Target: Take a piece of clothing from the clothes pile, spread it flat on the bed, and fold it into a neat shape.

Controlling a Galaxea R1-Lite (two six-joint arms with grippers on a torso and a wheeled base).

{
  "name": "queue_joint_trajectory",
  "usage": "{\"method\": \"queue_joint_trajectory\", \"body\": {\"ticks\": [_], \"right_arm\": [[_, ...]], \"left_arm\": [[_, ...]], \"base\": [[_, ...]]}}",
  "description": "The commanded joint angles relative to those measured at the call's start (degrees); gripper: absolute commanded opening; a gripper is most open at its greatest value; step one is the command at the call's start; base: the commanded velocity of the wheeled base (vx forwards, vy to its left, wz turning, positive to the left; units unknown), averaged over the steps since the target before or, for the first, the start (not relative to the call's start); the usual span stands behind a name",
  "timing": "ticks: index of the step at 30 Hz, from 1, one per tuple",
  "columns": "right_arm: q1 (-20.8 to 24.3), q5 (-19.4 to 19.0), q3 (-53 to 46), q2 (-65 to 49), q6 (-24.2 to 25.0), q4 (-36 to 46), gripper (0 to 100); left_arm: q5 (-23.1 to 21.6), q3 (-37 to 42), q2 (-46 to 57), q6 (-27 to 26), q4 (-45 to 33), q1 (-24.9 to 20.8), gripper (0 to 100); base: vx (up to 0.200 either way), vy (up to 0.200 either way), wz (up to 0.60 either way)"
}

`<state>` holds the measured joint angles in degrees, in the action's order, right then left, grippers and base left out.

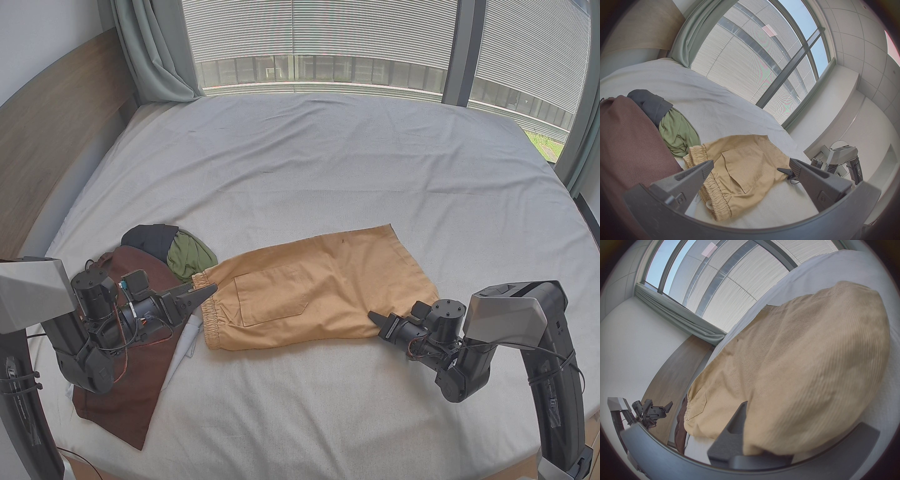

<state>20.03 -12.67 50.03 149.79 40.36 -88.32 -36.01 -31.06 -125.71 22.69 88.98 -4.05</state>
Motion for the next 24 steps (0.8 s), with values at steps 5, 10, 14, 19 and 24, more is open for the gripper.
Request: {"method": "queue_joint_trajectory", "body": {"ticks": [5, 10, 14, 19, 24], "right_arm": [[0.19, 1.33, -5.12, -3.27, -0.02, -0.19, 0], [0.98, 1.77, -9.95, -5.82, -0.11, -0.19, 0], [1.42, 1.94, -13.91, -8.72, -0.11, -0.10, 0], [2.47, 4.40, -18.39, -10.57, -0.55, -0.10, 0], [2.82, 7.13, -23.31, -10.92, -2.83, -0.19, 0]], "left_arm": [[-1.25, -0.58, -0.06, 0.08, 0.05, -0.08, 100], [-2.84, 1.44, 0.29, 0.60, 0.05, -0.61, 100], [-3.54, 1.79, 0.11, 0.25, 0.05, -0.52, 100], [-3.54, 1.62, -0.24, -0.19, 0.05, -0.44, 100], [-4.77, 1.79, -0.33, -1.59, 0.05, -0.61, 100]], "base": [[0.000, 0.000, 0.00], [0.000, 0.000, 0.00], [0.000, 0.000, 0.00], [0.000, 0.000, 0.00], [0.000, 0.000, 0.00]]}}
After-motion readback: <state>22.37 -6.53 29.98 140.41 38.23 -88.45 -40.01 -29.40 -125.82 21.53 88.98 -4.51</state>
